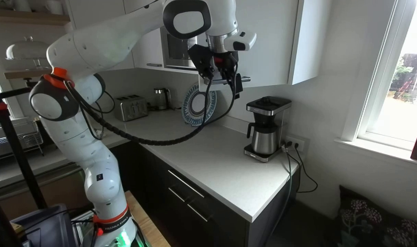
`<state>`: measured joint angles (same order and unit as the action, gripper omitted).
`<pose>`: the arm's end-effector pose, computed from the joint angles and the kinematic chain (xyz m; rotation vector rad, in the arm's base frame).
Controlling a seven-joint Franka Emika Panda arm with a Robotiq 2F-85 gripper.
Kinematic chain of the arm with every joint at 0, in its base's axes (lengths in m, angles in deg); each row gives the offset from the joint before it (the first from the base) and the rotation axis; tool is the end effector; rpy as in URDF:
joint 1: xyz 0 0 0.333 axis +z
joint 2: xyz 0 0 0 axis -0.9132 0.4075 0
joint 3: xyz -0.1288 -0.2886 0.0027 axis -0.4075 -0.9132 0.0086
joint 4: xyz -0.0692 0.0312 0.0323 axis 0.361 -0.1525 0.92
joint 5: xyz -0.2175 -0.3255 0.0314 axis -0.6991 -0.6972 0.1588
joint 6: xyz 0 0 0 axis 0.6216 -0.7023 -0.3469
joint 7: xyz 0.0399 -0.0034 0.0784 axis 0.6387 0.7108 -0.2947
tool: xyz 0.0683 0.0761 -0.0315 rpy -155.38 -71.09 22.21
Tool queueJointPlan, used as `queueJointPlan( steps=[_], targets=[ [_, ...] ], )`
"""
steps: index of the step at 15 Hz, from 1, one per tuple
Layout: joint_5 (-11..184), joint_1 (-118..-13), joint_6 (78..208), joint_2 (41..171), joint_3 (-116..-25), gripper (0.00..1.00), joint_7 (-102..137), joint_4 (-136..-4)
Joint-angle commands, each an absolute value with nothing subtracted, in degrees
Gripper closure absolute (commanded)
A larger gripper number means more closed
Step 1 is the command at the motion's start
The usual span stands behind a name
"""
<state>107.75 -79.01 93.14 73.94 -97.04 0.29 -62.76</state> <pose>0.3193 -0.3221 0.7791 -2.7151 0.6364 -0.5809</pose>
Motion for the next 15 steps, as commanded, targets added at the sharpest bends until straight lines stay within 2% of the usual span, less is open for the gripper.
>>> queueJointPlan(
  steps=[1, 15],
  targets=[
    [105.46, -82.17, 90.12, 77.81, -99.53, 0.0, -3.51, -57.93],
    [111.0, -84.24, 90.82, 77.88, -97.92, 0.0, 9.03, -53.2]
  ],
)
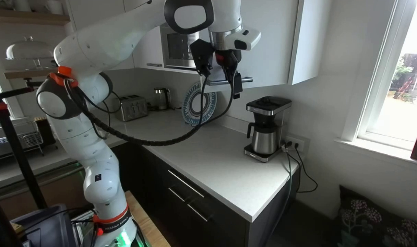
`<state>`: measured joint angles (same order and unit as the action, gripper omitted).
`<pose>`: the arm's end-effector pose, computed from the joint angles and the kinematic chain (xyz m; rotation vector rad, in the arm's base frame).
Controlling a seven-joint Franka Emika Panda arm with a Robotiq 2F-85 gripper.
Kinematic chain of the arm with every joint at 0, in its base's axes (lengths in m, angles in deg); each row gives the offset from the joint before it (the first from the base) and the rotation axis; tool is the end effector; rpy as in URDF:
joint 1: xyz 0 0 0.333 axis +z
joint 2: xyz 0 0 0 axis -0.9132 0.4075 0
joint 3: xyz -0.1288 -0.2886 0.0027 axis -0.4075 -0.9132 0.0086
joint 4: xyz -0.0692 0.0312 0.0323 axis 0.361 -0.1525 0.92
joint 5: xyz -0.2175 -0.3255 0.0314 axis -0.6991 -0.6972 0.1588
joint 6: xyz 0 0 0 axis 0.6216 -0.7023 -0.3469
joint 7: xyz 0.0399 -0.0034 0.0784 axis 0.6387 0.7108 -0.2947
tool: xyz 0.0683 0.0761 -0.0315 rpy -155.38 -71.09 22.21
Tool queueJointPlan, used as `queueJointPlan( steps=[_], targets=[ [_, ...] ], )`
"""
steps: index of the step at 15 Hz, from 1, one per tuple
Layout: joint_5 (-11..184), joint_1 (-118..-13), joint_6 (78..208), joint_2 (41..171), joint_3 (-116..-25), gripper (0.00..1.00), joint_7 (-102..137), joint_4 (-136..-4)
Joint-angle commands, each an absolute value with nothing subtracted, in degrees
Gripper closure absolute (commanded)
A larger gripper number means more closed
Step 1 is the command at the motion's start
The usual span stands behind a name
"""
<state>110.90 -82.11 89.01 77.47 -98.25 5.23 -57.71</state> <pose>0.3107 -0.3396 0.7882 -2.6370 0.8040 -0.5387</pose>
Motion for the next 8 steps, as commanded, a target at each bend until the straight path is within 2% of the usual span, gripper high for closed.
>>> queueJointPlan(
  steps=[1, 8],
  targets=[
    [110.77, -84.56, 92.5, 77.9, -97.91, 0.0, 10.49, -52.15],
    [100.22, -85.37, 90.5, 77.16, -96.66, 0.0, 10.55, -43.8]
  ],
)
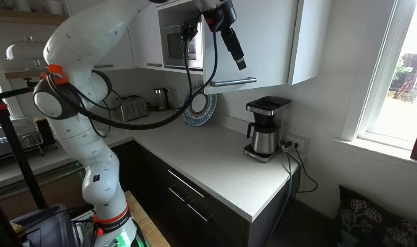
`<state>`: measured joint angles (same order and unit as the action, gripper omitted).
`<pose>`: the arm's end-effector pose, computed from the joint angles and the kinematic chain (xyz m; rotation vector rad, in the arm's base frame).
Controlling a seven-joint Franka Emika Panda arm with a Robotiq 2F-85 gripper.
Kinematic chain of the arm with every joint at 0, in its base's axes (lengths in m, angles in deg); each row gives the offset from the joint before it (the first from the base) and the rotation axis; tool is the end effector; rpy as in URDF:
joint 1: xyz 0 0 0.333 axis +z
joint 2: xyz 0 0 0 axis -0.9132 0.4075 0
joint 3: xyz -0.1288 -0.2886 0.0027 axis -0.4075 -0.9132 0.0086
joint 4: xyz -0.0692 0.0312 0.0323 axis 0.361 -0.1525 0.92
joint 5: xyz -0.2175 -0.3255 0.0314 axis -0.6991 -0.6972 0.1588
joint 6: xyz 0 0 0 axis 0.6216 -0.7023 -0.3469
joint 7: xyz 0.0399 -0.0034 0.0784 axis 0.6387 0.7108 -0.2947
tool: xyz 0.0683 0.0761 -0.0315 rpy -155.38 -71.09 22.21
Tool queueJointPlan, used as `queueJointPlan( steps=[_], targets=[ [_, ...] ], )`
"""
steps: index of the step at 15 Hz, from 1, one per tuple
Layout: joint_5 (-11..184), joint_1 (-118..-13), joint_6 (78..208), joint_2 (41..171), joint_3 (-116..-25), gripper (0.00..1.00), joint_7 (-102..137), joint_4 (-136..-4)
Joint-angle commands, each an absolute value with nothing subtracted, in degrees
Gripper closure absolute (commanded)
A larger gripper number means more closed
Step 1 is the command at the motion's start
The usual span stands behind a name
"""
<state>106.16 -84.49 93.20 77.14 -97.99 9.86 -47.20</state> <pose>0.2643 -0.3443 0.8721 -2.6796 1.0207 -0.8463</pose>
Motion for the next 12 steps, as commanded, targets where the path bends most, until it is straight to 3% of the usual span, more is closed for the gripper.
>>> queueJointPlan(
  steps=[1, 12],
  targets=[
    [97.34, -85.51, 89.79, 76.92, -96.15, 0.0, 10.54, -42.96],
    [80.13, -84.62, 65.96, 73.13, -87.76, 0.0, 9.92, -36.39]
  ],
)
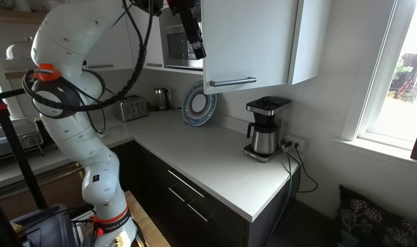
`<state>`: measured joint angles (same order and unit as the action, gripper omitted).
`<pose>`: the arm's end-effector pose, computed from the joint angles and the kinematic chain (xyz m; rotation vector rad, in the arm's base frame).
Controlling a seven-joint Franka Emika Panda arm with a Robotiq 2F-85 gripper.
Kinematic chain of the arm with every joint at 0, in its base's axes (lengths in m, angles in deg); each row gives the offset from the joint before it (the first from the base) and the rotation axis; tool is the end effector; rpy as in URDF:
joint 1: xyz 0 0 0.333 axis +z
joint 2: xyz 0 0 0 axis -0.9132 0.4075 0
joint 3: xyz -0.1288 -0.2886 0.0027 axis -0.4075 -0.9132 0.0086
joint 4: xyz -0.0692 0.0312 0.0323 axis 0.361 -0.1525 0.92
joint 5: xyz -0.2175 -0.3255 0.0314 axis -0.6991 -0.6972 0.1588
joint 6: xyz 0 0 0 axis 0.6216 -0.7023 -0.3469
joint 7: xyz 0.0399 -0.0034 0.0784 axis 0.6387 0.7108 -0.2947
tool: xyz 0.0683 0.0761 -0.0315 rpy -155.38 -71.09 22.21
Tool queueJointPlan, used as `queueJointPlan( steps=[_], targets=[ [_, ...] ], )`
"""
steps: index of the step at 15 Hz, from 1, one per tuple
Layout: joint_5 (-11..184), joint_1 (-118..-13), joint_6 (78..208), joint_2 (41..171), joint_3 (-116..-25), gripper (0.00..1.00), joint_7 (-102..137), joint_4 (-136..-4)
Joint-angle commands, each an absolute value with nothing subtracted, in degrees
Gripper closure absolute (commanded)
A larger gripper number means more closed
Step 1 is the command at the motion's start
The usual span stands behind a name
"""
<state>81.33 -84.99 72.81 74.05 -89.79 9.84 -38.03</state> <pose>0.2035 -0.2818 0.9053 2.7745 -1.1024 0.4200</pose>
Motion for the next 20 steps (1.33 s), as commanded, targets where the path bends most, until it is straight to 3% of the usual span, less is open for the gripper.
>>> queueJointPlan(
  steps=[1, 8, 14, 20],
  targets=[
    [79.98, -84.37, 64.1, 72.51, -86.19, 0.0, 10.72, -35.95],
    [84.79, -83.67, 68.26, 68.59, -76.34, 0.0, 21.33, -38.28],
    [88.45, -82.09, 89.39, 66.09, -68.33, 0.0, 27.7, -48.13],
    [95.35, -81.18, 112.39, 69.05, -67.44, 0.0, 30.79, -58.14]
  ],
)
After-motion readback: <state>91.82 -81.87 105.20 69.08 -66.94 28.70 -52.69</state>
